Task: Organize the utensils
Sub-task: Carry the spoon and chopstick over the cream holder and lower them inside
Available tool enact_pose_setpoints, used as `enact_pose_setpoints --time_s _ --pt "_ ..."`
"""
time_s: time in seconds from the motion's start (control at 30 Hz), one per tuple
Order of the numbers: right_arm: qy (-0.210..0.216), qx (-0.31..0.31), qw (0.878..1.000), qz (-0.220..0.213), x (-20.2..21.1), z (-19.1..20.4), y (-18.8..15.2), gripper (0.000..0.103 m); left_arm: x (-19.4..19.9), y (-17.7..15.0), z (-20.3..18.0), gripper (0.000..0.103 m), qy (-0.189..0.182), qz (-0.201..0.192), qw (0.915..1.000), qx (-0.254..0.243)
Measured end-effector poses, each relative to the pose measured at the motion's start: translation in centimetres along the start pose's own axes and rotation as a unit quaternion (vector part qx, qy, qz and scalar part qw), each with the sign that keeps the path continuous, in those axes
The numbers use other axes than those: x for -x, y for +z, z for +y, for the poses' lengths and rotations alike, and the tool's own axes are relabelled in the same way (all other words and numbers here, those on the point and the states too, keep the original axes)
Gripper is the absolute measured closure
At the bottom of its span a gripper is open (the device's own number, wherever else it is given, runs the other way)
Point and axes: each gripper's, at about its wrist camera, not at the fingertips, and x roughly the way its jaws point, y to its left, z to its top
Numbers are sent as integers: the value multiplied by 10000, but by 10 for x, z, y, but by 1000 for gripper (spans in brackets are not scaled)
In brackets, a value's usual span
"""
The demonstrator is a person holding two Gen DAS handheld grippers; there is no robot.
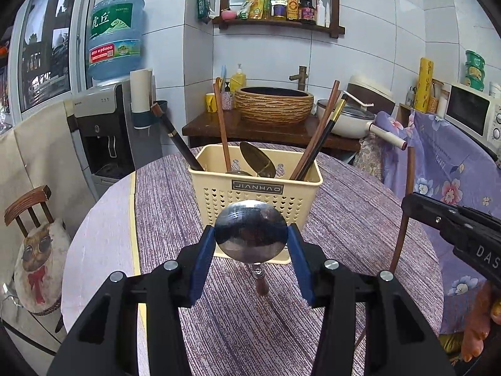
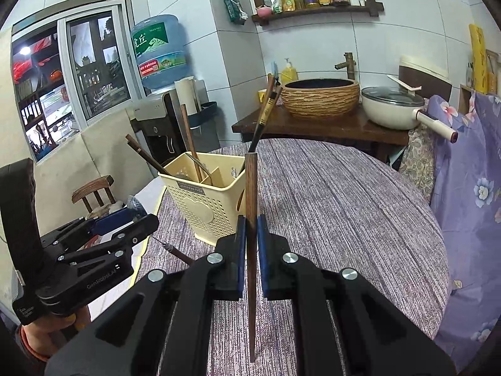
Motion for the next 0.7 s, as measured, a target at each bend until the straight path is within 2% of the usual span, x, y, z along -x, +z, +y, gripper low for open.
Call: enact_pose_setpoints --time_s 0.7 --pt "105 295 9994 -163 8 20 23 95 14 23 1 56 -250 -202 9995 -60"
